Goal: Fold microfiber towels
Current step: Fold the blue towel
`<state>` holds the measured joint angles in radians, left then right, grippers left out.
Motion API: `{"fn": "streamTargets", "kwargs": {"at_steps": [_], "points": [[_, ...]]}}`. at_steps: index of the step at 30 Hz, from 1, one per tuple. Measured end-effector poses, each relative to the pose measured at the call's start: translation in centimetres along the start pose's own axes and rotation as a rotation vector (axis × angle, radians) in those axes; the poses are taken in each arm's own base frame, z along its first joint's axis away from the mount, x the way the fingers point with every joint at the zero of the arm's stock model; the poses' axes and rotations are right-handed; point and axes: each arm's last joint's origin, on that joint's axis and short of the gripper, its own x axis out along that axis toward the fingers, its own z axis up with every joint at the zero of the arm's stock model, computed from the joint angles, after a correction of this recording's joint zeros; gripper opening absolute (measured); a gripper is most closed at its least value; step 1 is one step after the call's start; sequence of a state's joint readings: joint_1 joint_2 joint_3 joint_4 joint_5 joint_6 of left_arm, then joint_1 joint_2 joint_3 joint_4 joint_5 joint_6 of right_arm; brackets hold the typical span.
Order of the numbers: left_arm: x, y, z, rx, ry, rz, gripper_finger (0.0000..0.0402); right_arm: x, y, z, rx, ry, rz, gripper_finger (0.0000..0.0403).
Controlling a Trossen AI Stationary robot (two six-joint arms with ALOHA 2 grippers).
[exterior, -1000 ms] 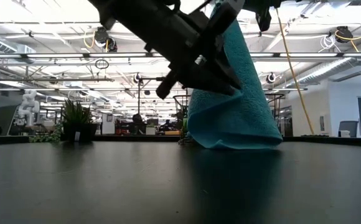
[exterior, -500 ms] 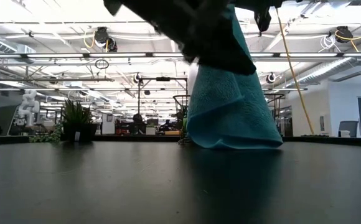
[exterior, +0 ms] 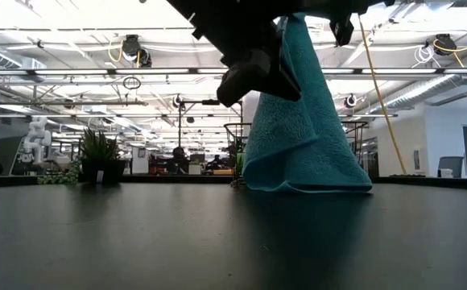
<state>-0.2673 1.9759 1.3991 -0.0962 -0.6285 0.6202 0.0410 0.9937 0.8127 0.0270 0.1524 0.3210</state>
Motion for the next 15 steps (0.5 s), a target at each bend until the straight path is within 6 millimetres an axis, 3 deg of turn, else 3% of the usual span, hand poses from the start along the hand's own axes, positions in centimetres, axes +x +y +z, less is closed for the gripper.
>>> {"fn": "streamTargets", "kwargs": {"at_steps": [9,15], "points": [[0.8,0.8,-0.8,-0.028,0.014,-0.014,0.0072,2.6,0.5,-0.7,0.017,-0.013,0.044,0.0000],[0.7,0.6,-1.0,-0.194,0.050,-0.019,0.0072,3.1,1.4,0.1,-0.031,-0.133,0.099,0.0000]]}}
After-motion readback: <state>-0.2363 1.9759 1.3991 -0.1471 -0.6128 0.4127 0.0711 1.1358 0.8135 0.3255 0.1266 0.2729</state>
